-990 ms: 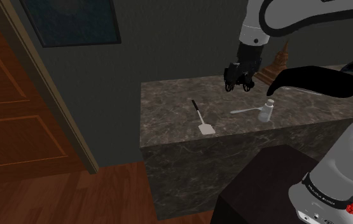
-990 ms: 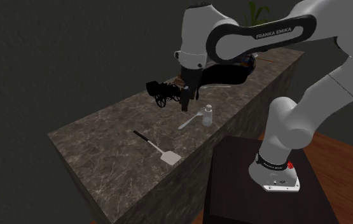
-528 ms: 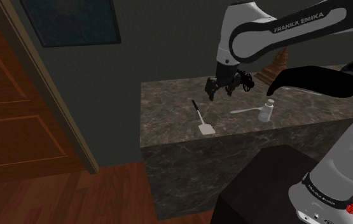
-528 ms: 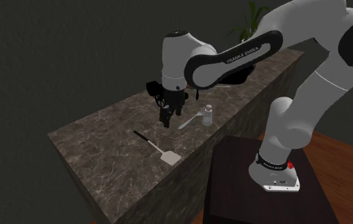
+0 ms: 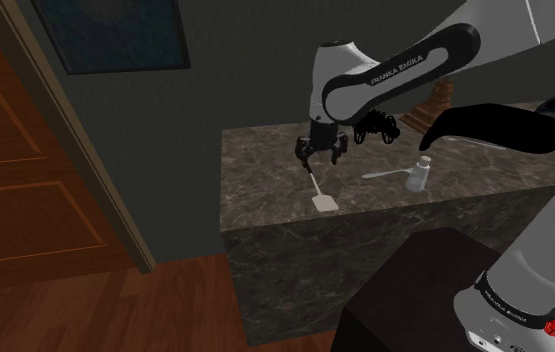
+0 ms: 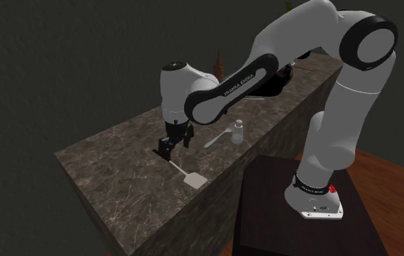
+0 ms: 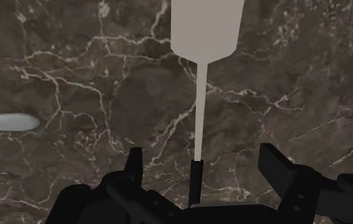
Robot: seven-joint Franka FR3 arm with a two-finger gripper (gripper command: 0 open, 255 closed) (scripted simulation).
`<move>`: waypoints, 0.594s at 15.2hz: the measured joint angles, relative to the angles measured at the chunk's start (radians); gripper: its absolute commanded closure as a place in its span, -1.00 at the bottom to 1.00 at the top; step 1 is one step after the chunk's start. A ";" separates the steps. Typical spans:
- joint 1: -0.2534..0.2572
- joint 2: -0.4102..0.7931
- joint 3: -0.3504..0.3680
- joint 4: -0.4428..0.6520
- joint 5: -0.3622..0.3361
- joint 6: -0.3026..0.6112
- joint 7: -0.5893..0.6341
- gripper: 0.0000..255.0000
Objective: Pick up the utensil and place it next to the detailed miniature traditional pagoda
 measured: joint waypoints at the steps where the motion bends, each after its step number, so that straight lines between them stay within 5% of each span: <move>1: 0.001 0.025 0.004 0.011 -0.009 0.013 0.029 -1.00; 9: 0.001 0.112 0.003 -0.014 -0.047 0.120 0.075 -1.00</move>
